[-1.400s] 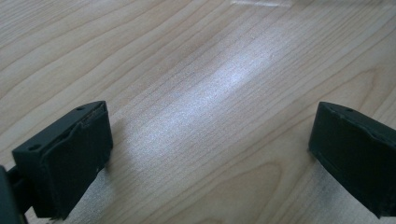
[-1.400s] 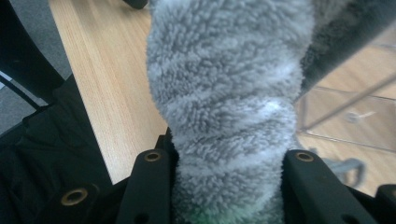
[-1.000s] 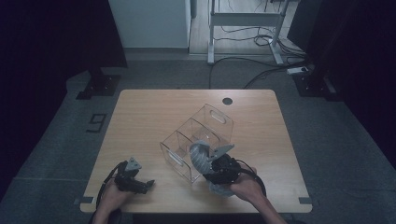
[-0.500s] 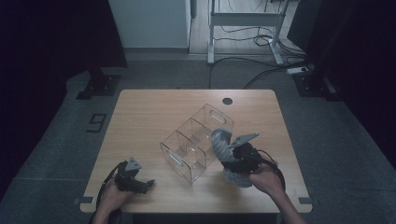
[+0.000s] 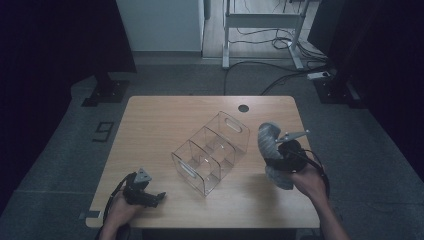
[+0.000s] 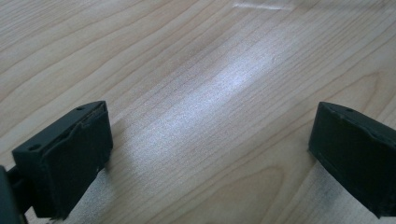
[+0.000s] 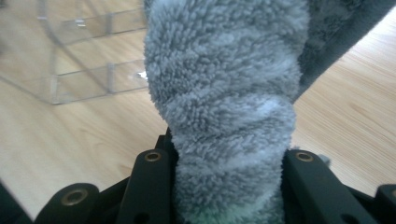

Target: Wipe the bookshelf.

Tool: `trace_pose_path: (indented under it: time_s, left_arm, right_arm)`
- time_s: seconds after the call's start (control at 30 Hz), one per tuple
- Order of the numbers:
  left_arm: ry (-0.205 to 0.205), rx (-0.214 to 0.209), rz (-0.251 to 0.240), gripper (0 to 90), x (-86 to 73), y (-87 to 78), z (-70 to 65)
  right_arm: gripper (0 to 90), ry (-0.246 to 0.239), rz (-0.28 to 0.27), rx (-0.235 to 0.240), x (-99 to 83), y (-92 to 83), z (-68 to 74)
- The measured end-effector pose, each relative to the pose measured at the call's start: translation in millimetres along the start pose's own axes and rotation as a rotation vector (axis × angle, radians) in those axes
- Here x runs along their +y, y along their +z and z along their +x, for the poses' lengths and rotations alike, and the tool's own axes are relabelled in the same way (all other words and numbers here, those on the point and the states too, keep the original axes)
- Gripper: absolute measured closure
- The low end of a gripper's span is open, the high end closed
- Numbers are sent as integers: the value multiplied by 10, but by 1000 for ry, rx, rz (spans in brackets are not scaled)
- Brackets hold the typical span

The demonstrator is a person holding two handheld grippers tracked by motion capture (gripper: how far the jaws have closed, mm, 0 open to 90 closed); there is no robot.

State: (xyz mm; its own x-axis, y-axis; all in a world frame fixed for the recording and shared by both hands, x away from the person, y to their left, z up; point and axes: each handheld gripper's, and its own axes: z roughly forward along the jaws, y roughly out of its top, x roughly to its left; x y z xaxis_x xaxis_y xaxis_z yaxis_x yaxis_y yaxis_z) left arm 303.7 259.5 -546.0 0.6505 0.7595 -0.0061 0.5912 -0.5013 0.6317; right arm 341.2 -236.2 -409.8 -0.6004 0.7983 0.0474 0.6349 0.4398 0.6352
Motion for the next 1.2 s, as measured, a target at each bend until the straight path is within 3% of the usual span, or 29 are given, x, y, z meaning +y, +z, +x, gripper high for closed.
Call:
trace_pose_path:
  time_s: [0.27, 0.5, 0.67, 0.97, 1.2]
  left_arm:
    - [2, -2, 1, 0, 0, -1, 3]
    - [1, -1, 0, 0, 1, 0, 3]
    - [1, -2, 1, 0, 1, 0, 3]
    - [1, -1, 1, 0, 2, 1, 3]
    - [2, 0, 2, 0, 3, 0, 2]
  right_arm:
    - [650, 75, 18, -64, -132, -22, -306]
    - [646, 113, 43, -88, -295, 141, -451]
    - [642, 146, 65, -83, -421, 342, -492]
    - [611, 157, 119, -80, -626, 744, -497]
    - [522, 166, 130, -57, -686, 840, -498]
